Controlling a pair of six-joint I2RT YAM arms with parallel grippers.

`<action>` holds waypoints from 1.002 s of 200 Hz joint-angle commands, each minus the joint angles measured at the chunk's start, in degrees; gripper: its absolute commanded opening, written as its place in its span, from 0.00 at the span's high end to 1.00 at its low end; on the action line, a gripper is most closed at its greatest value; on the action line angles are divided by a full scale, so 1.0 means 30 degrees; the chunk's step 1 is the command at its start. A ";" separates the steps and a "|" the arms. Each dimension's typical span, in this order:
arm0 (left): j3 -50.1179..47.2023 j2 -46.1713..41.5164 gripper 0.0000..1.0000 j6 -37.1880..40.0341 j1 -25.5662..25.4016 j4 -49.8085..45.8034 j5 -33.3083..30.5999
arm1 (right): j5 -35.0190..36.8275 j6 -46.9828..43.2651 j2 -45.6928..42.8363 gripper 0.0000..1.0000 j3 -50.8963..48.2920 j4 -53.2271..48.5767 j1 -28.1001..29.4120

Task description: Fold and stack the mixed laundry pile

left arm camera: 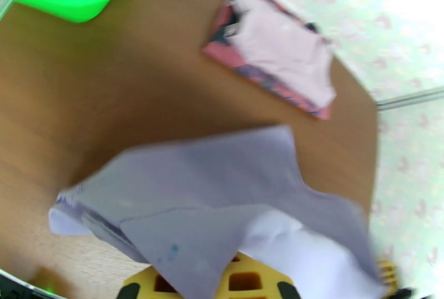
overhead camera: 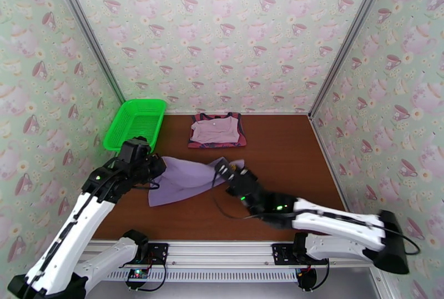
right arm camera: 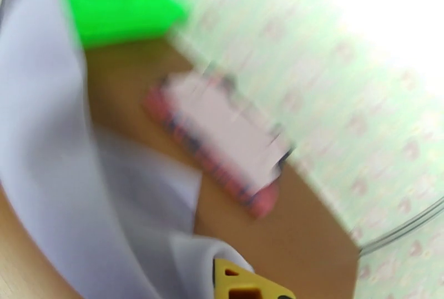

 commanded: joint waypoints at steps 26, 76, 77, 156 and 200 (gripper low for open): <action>0.2975 0.0633 1.00 0.0757 0.0078 0.0375 0.2603 | -0.3101 -0.4489 -0.1451 1.00 0.5288 -0.6596 -0.1706; 0.6560 0.4049 1.00 0.1532 0.0148 0.1371 0.3425 | -0.5832 -0.6859 0.0128 1.00 0.7903 -0.7037 -0.6074; 0.6628 0.4125 1.00 0.1550 0.0156 0.1382 0.3424 | -0.5892 -0.6870 0.0190 1.00 0.7929 -0.7018 -0.6177; 1.5404 1.2309 1.00 0.2474 0.2574 0.2160 0.7219 | -0.8885 -0.8246 0.5668 1.00 1.4028 -0.6548 -1.1167; 1.8269 1.4184 1.00 0.2327 0.2541 0.2233 0.8999 | -0.8975 -0.8413 0.5882 1.00 1.5978 -0.7385 -1.1410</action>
